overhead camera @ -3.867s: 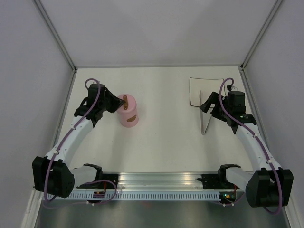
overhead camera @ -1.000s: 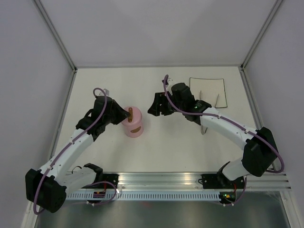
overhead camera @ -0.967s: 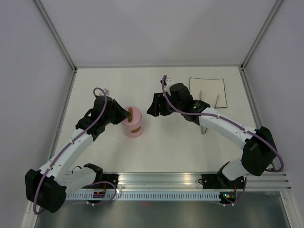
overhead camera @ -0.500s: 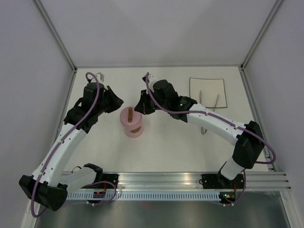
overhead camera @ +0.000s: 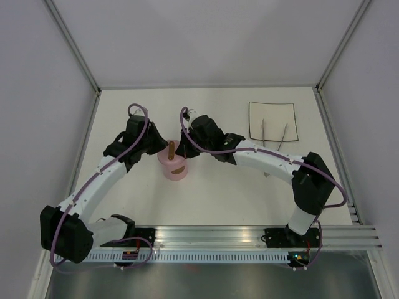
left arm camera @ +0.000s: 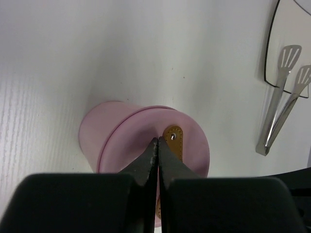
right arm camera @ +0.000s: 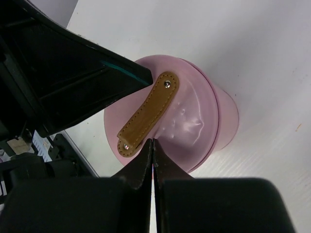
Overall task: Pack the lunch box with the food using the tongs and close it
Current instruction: Close the box lid on the packing box.
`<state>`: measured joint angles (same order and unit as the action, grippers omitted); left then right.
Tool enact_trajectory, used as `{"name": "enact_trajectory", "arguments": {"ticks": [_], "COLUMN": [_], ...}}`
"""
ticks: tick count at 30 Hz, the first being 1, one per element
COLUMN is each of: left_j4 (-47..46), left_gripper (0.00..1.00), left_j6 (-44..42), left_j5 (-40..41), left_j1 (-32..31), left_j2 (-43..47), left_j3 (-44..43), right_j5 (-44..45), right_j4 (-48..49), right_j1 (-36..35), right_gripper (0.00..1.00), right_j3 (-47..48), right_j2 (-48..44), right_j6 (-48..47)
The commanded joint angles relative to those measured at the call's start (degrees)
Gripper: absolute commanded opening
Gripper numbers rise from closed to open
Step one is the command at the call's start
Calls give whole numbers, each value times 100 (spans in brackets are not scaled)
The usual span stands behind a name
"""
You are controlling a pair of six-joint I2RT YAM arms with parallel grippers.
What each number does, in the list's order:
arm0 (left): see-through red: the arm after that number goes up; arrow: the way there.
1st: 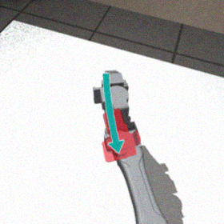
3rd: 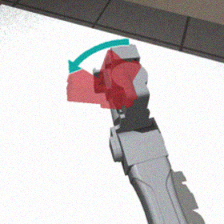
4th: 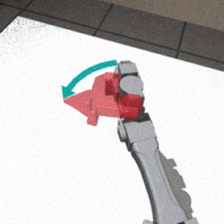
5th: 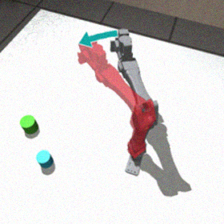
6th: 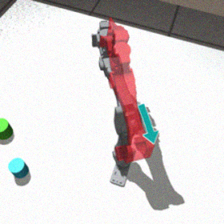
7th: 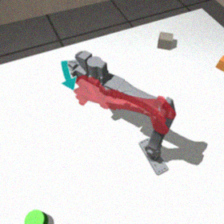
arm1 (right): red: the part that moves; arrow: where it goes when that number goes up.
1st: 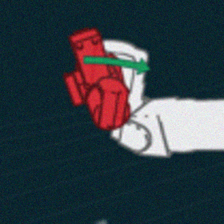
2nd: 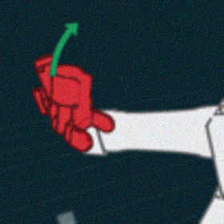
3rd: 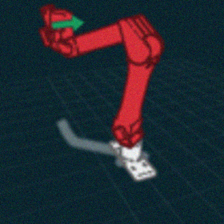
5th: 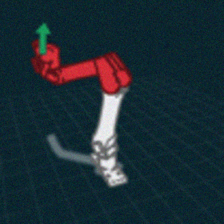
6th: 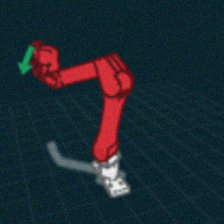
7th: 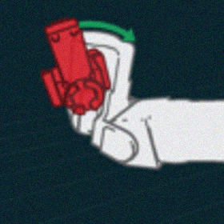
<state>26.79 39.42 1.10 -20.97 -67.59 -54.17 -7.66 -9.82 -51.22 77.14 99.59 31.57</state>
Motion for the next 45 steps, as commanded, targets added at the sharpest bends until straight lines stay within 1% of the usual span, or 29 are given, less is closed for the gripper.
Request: {"name": "enact_trajectory", "arguments": {"ticks": [1,5,11,13,14,17,19,22,23,25,26,28,30,31,32,34,35,36,37,38,39,40,41,42,43,44,45], "left_j4": [415,459,836,933,969,995,978,969,969,908,881,767,732,732,732,732,732,732,740,784,828,950,1047,1126,1214,1450,1574], "left_gripper": [2,2,2,2,2,2,2,2,2,3,3,3,3,3,3,3,6,8,13,21,25,30,46,55,62,76,85], "left_j6": [57,40,74,284,416,1136,1304,1332,1236,1008,919,604,383,165,76,-126,-171,-215,-363,-452,-531,-732,-821,-917,-1058,-1094,-1094], "left_j5": [-75,-84,223,258,250,163,153,101,48,-84,-84,-295,-330,-356,-391,-470,-453,-410,-348,-287,-156,-128,81,144,205,319,381], "left_j1": [5,5,5,5,5,75,154,531,863,1208,1531,1806,1868,1877,1895,1913,1904,1904,1904,1904,1904,1913,1904,1913,1913,1913,1913], "left_j2": [-149,114,308,361,378,492,632,861,897,958,950,871,687,625,564,519,597,668,747,817,974,1037,1125,1265,1327,1389,1467], "left_j3": [521,574,609,741,950,1330,1444,1497,1515,1498,1463,1270,1068,806,672,268,136,-143,-285,-452,-802,-979,-1155,-1453,-1578,-1683,-1815], "right_j5": [273,458,476,555,573,599,608,625,660,731,731,870,907,898,889,785,740,505,207,12,-164,-383,-377,-281,-27,628,1113], "right_j4": [-397,-406,-170,-29,111,349,472,429,403,463,499,473,359,211,122,-97,-177,-369,-467,-537,-608,-608,-626,-687,-774,-897,-1168], "right_j1": [-72,-72,-98,-142,-203,-344,-450,-459,-459,-459,-459,-450,-433,-389,-345,-179,-99,-3,242,383,533,865,1025,1183,1428,1518,1597], "right_gripper": [1,0,1,0,1,1,1,1,1,1,1,2,2,3,4,8,11,15,16,18,24,30,39,59,69,77,90], "right_j3": [-357,-446,-533,-709,-753,-780,-614,-78,210,467,703,994,1495,1679,2020,2321,2584,2717,2918,2955,2947,2799,2676,2518,2368,2071,1929], "right_j2": [78,-54,34,78,156,375,552,1061,1323,1640,1721,1940,2020,2046,2029,1881,1810,1722,1539,1415,1266,890,660,406,-128,-394,-666], "right_j6": [-19,-124,-73,-2,50,200,209,130,104,34,7,-80,-169,-282,-318,-362,-397,-397,-380,-310,-283,-257,-266,-396,-493,-590,-861]}}
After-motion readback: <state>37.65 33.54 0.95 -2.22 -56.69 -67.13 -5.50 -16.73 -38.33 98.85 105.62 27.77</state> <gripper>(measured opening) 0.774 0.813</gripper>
